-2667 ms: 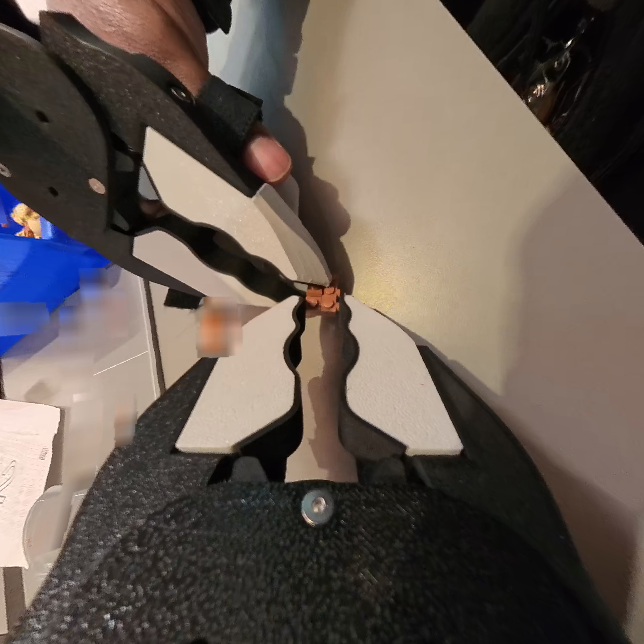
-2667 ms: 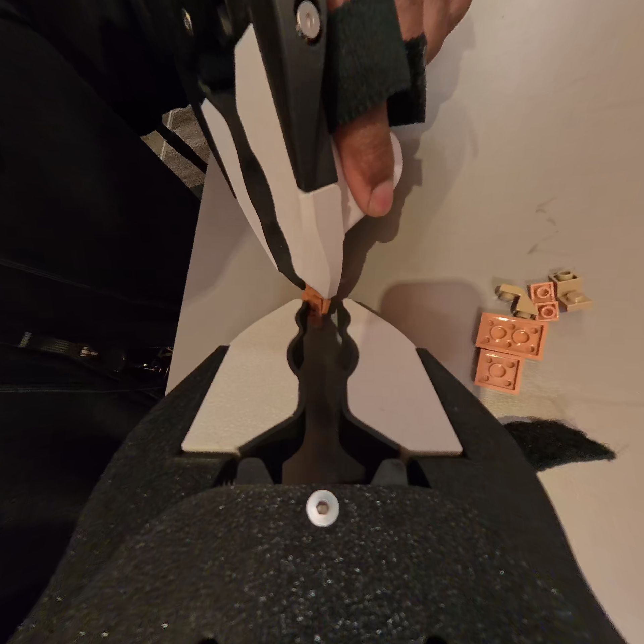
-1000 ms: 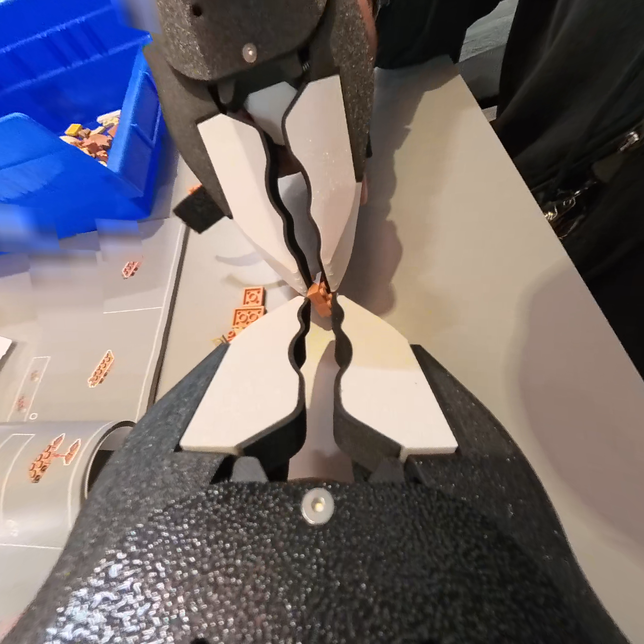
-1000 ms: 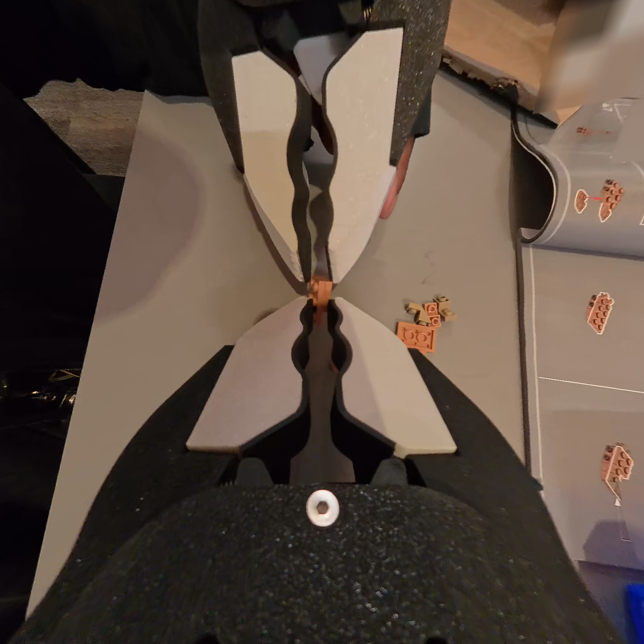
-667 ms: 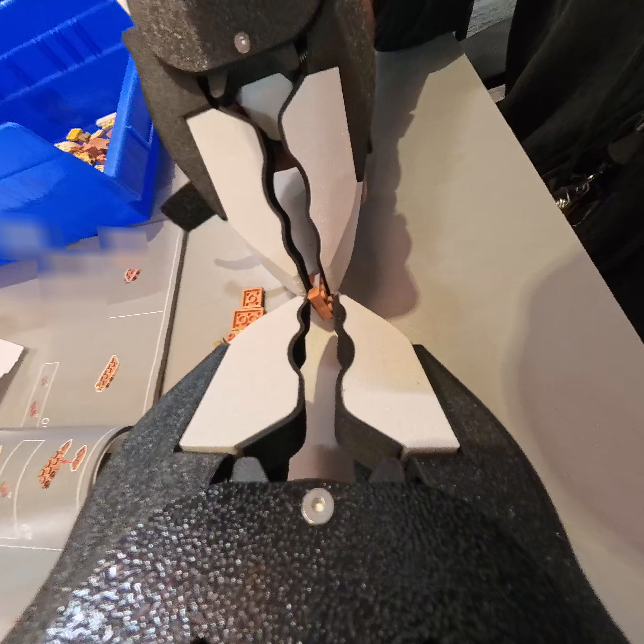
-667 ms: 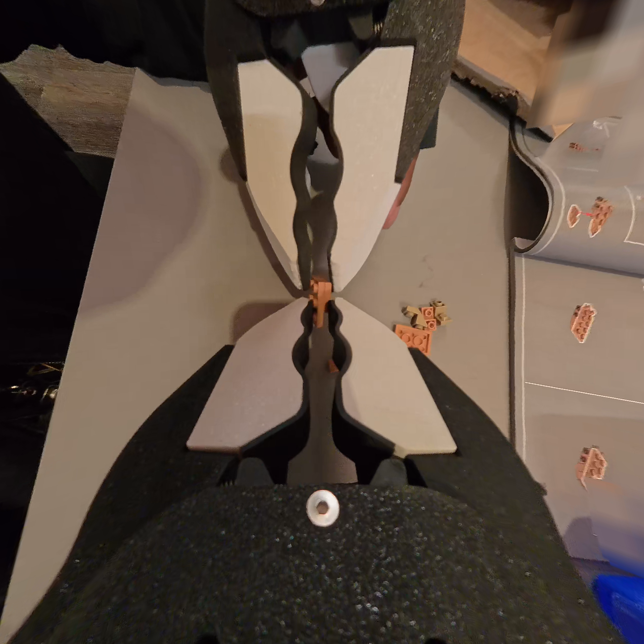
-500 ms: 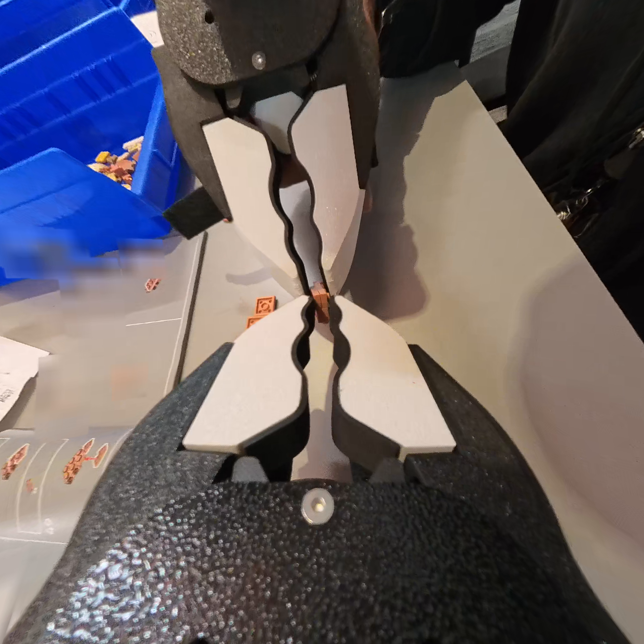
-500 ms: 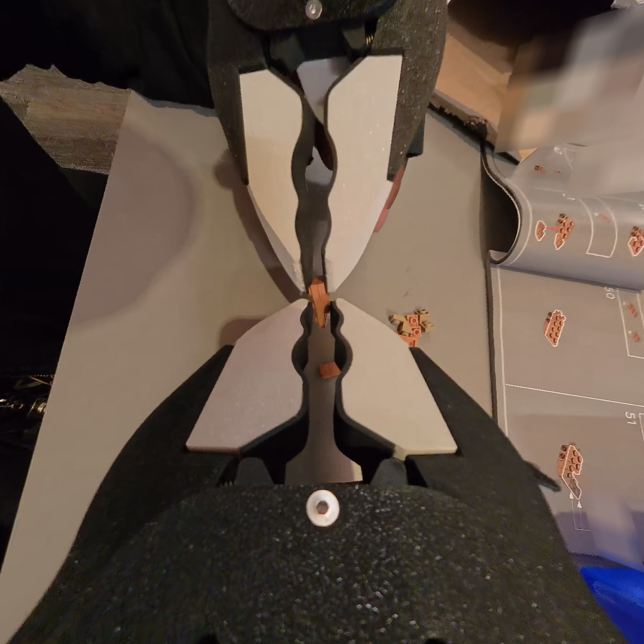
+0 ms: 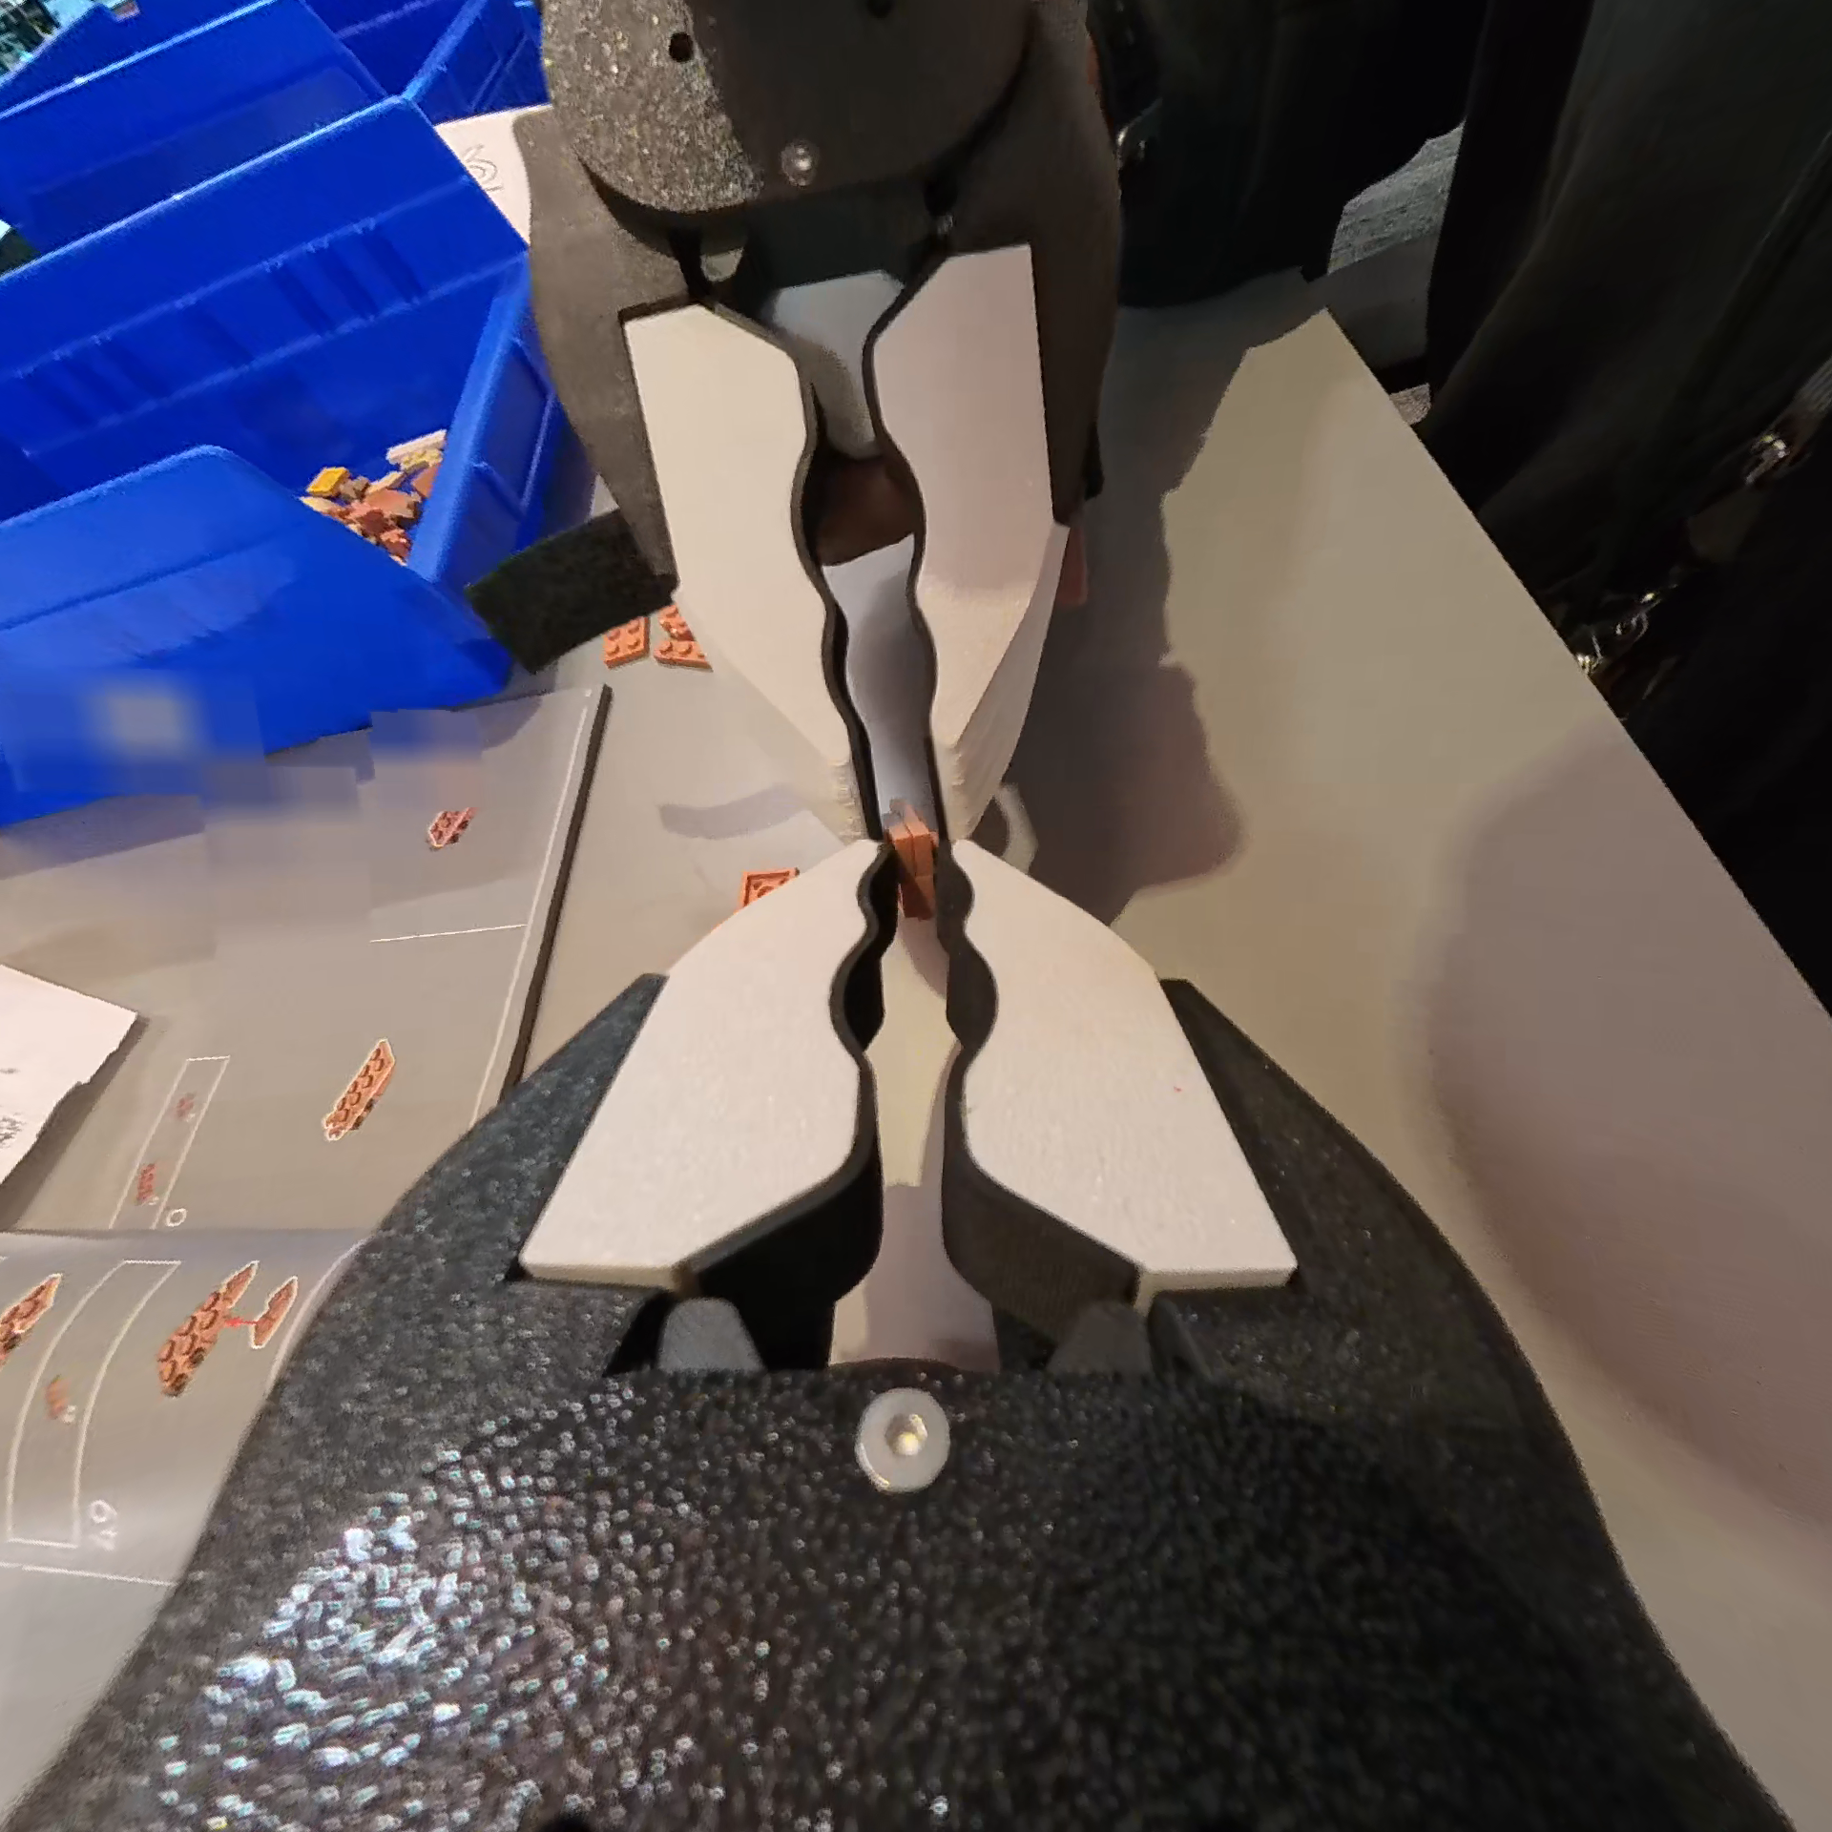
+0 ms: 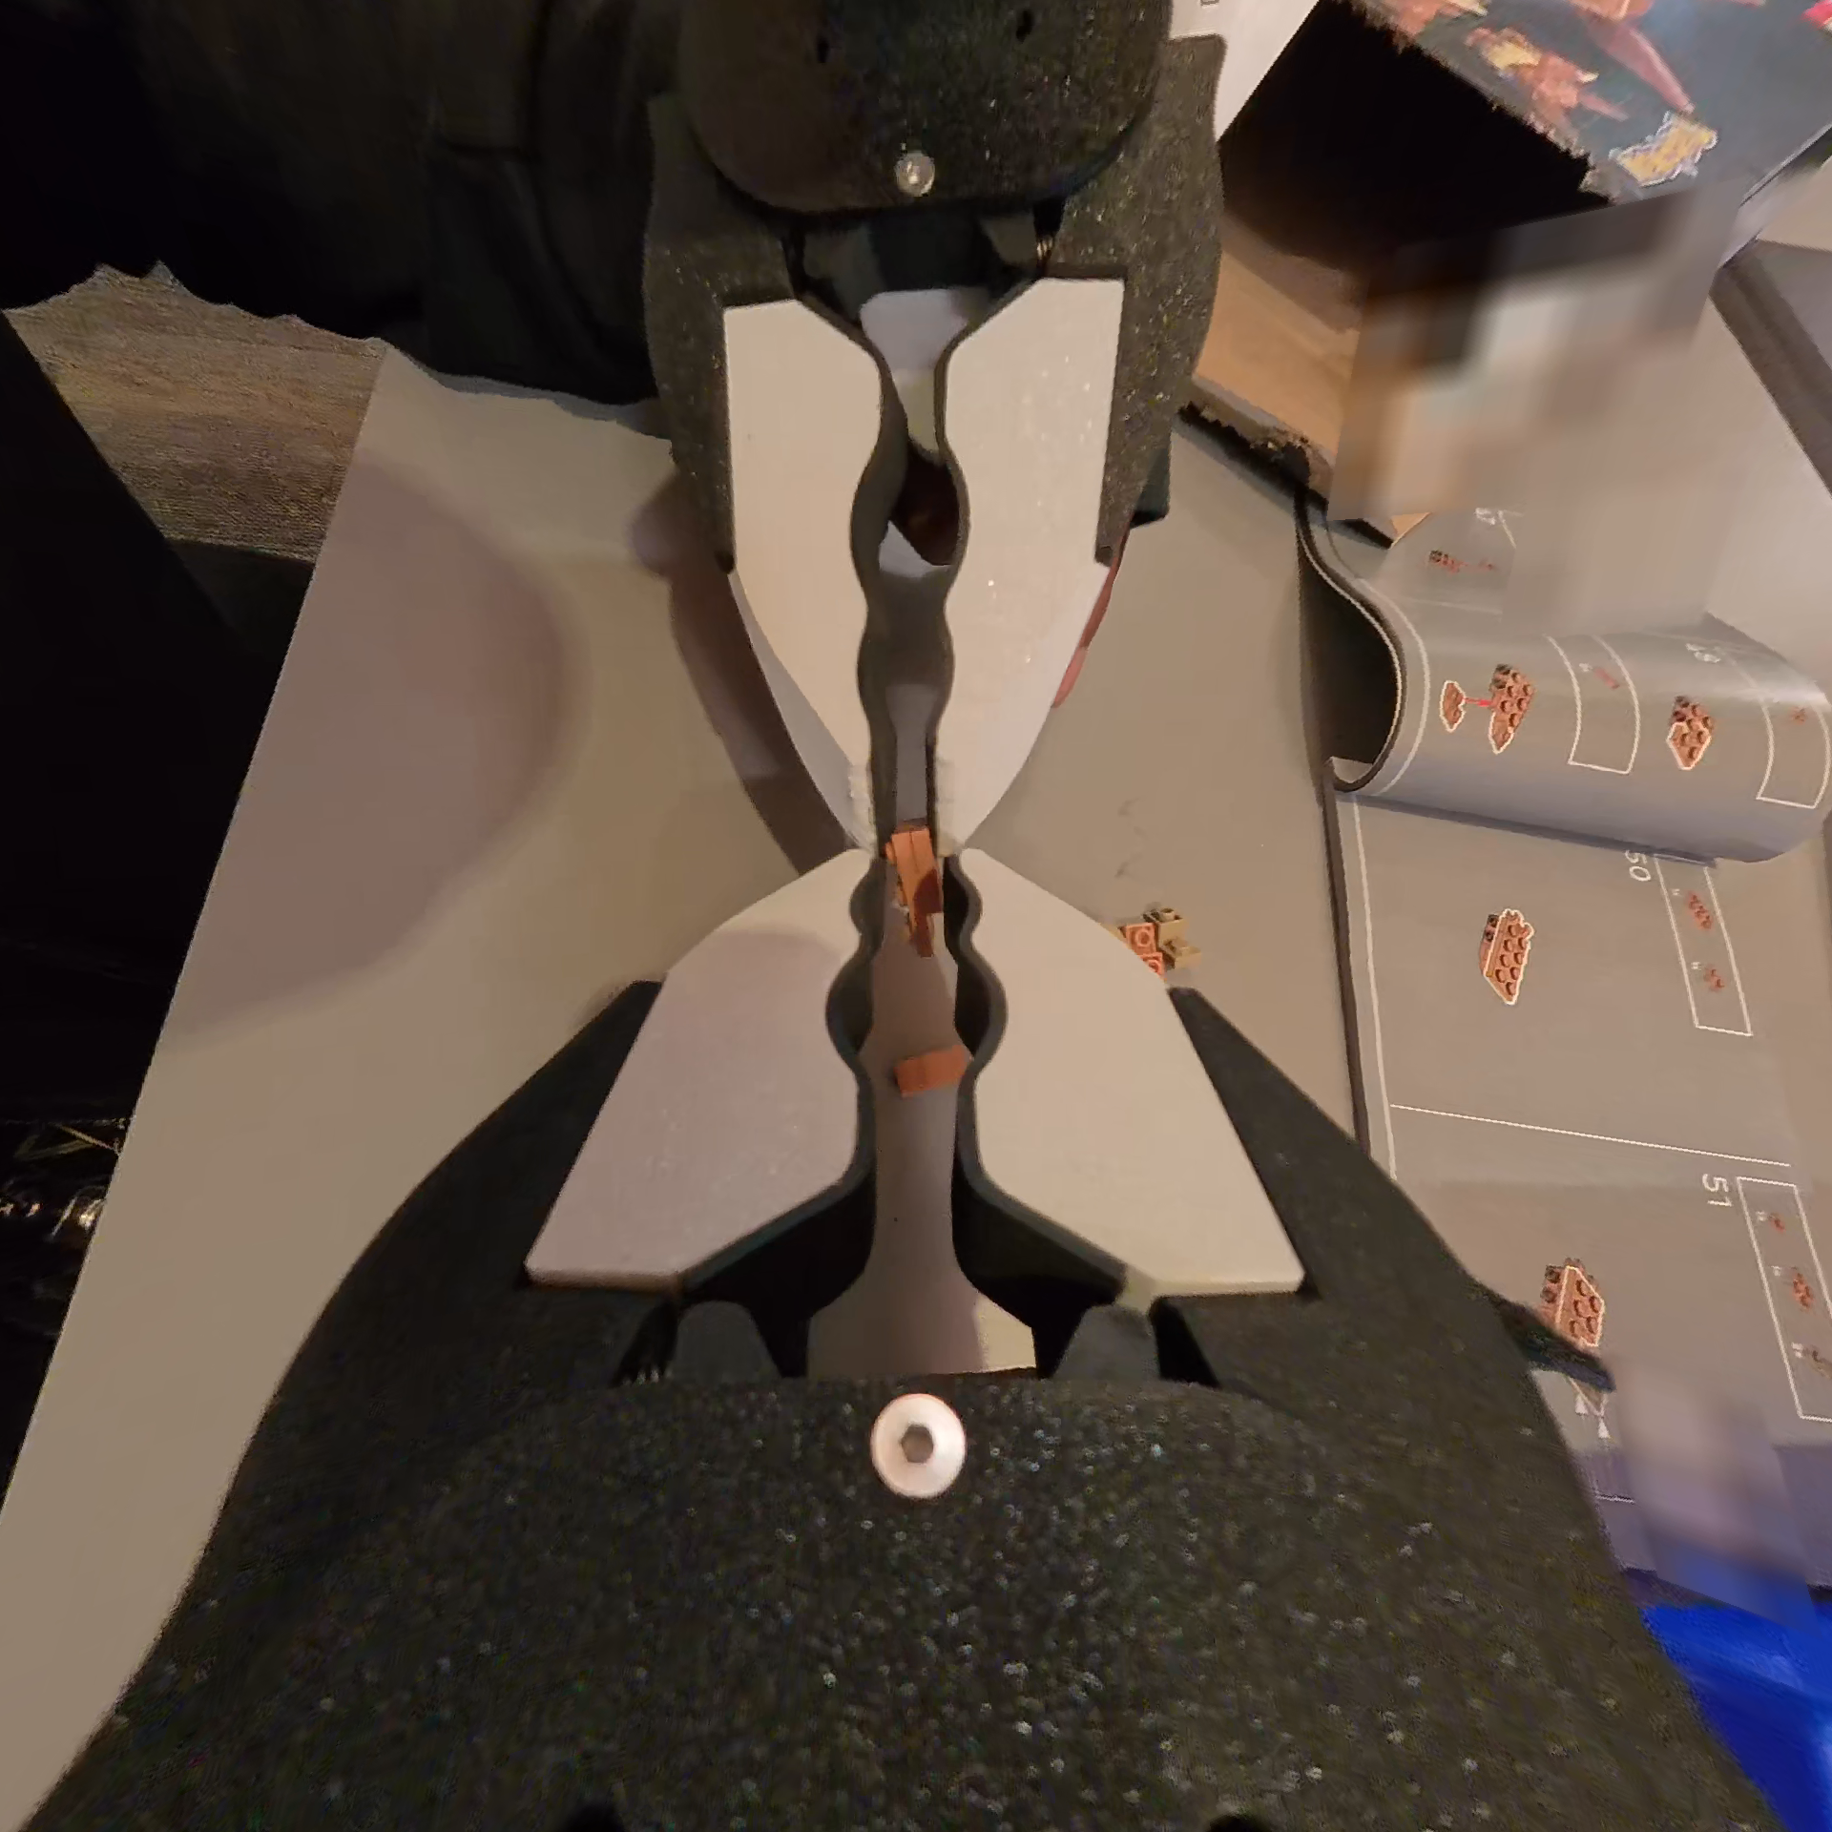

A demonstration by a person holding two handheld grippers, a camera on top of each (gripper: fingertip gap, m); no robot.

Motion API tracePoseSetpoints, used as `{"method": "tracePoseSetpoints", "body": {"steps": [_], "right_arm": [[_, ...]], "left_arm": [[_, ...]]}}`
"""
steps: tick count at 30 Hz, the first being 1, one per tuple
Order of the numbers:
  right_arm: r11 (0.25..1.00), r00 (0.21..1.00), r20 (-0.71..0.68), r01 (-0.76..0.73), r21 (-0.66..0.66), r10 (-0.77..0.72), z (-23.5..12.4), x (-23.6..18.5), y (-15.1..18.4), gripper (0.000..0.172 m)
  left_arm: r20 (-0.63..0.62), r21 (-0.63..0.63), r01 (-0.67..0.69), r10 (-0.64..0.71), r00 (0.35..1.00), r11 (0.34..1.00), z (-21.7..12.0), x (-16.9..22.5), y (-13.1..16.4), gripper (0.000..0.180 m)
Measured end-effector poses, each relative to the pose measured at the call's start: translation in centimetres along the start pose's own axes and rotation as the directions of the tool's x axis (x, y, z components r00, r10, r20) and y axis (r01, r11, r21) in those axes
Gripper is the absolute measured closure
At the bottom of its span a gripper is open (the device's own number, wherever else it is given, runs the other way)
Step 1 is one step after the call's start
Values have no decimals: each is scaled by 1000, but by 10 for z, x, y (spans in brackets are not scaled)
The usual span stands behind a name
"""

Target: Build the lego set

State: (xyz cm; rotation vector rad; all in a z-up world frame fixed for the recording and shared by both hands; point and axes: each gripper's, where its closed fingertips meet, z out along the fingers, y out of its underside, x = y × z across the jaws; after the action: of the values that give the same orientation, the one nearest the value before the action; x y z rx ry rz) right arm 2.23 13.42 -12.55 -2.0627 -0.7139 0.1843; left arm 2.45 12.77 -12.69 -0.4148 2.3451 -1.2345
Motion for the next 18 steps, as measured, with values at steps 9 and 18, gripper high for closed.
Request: {"method": "tracePoseSetpoints", "body": {"steps": [9,18], "right_arm": [[1000,1000,18,13,-4,-12,1,-3,2,164],[1000,1000,8,-4,-8,4,2,0,3,165]], "left_arm": [[-18,-18,4,-4,1000,1000,0,3,1,174],[-12,-29,21,-21,1000,999,1,2,3,174]]}}
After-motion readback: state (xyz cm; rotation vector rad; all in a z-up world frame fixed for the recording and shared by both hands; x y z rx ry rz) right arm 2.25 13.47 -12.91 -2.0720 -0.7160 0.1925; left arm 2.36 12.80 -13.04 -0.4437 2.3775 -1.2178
